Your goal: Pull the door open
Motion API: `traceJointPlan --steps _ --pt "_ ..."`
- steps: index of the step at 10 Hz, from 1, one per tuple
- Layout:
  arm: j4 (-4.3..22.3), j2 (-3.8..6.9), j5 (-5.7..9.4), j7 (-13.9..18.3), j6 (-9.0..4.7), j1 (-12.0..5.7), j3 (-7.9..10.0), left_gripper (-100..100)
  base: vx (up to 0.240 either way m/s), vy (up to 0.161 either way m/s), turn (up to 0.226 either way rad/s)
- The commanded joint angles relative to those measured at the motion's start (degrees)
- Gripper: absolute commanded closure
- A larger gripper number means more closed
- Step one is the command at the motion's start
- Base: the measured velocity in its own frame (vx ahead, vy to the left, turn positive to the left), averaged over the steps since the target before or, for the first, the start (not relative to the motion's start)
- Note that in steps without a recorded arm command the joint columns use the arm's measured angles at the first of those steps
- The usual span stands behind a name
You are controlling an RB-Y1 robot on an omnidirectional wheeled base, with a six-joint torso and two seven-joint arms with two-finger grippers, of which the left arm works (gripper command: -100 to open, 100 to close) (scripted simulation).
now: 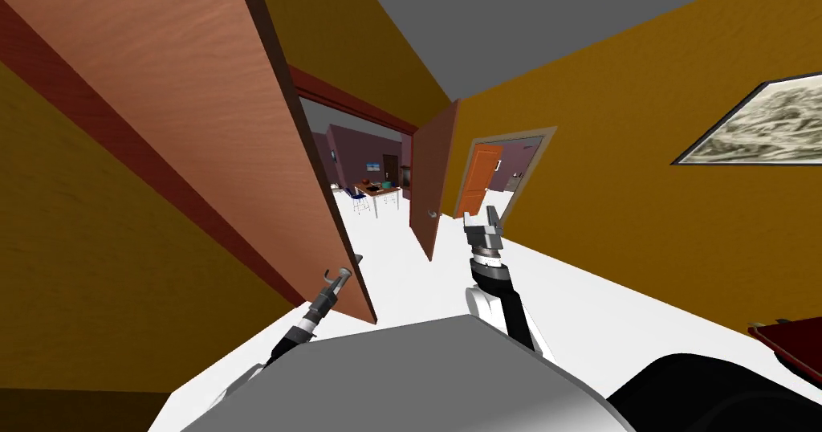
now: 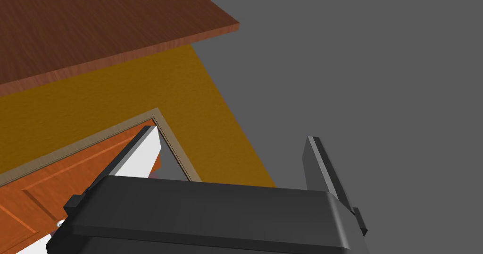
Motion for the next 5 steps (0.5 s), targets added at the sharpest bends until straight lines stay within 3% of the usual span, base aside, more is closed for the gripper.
traceJointPlan --steps 1,4,5 --pt "-1.6 0.15 -0.54 0.2 -0.55 1.54 -0.37 100 -0.158 0.128 -0.162" --pt "-2.7 0.99 -0.95 0.5 -1.35 3.02 -0.2 100 -0.109 0.172 -0.139" --pt "-2.5 0.36 -1.1 0.4 -1.02 2.95 -0.64 100 -0.036 0.077 -0.062"
